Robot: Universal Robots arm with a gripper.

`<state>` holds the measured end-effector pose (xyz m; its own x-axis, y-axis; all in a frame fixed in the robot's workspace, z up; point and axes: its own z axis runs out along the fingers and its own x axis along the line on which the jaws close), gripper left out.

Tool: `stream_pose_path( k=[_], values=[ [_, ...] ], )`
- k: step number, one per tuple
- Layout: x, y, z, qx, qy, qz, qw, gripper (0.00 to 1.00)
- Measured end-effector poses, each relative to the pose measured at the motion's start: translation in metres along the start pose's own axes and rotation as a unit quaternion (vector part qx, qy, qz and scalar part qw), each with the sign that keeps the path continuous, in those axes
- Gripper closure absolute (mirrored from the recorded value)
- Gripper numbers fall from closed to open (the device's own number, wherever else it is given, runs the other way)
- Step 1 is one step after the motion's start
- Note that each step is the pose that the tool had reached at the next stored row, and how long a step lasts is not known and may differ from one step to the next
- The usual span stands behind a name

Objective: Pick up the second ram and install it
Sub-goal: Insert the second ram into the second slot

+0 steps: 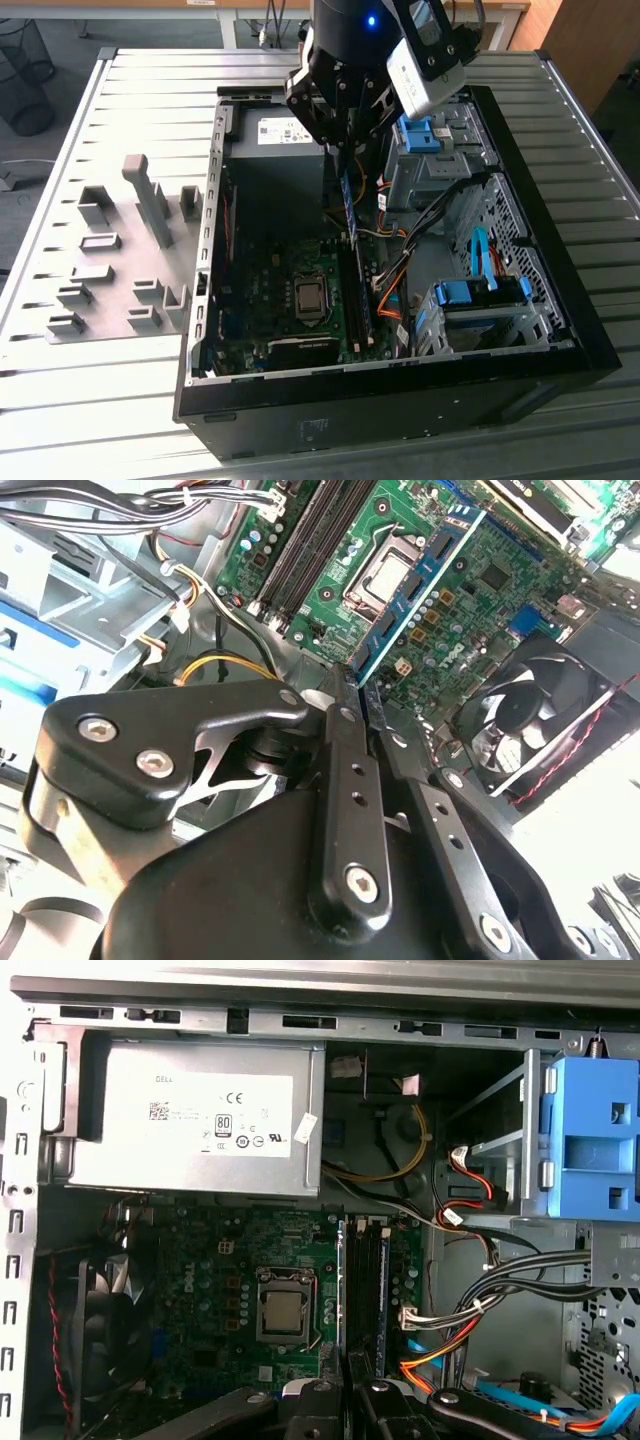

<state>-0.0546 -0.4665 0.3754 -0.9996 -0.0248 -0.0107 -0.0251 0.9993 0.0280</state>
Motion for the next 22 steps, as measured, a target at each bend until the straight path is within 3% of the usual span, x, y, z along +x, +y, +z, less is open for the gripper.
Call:
stream_pose_path(
  k=[11, 22],
  values=[
    [-0.0025, -0.0005, 0.0159, 0.0, 0.0018, 0.014, 0.9999, 0.86],
    [-0.0026, -0.0005, 0.0163, 0.0001, 0.0018, 0.016, 0.9999, 0.86]
  ],
)
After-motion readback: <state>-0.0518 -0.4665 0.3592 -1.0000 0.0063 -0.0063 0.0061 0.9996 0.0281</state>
